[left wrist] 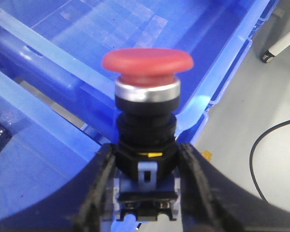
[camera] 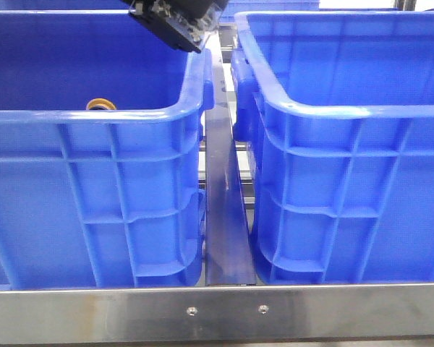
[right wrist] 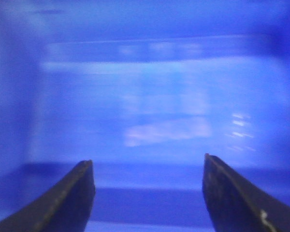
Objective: Pick red and yellow buttons and place in box
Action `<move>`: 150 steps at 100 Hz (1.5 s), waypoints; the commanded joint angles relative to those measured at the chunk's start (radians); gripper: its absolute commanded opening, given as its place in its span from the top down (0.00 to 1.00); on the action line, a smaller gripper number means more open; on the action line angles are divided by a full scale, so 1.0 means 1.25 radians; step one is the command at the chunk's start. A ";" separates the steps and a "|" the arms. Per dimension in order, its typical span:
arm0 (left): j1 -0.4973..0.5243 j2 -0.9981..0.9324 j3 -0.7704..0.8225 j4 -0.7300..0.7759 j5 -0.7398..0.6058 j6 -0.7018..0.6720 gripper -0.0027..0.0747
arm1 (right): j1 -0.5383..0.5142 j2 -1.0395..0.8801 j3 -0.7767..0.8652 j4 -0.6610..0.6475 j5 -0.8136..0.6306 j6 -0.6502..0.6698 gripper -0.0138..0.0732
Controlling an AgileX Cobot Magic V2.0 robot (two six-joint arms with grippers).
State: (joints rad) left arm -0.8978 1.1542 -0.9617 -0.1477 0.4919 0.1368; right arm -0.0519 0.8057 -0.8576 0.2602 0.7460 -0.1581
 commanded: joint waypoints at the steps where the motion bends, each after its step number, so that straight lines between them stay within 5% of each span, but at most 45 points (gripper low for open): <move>1: -0.006 -0.019 -0.022 -0.013 -0.057 -0.003 0.86 | 0.033 0.021 -0.050 0.061 -0.025 -0.046 0.25; 25: -0.006 -0.019 -0.022 -0.013 -0.066 -0.003 0.86 | 0.171 0.118 -0.140 0.114 0.008 -0.047 0.25; 53: -0.006 -0.018 -0.022 -0.013 -0.069 -0.003 0.86 | 0.313 0.229 -0.237 0.336 0.040 -0.047 0.25; 75: -0.006 0.000 -0.022 -0.013 -0.069 -0.003 0.86 | 0.350 0.291 -0.282 0.449 0.088 -0.047 0.26; 131: -0.006 0.018 -0.022 -0.024 -0.069 -0.003 0.86 | 0.393 0.383 -0.285 0.460 0.103 -0.047 0.27; 150: -0.006 0.018 -0.022 -0.047 -0.067 -0.003 0.86 | 0.393 0.383 -0.285 0.460 0.106 -0.047 0.58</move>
State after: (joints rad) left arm -0.8978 1.1977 -0.9617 -0.1740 0.4862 0.1368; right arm 0.4403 1.3085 -1.1791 0.7861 0.8938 -0.2039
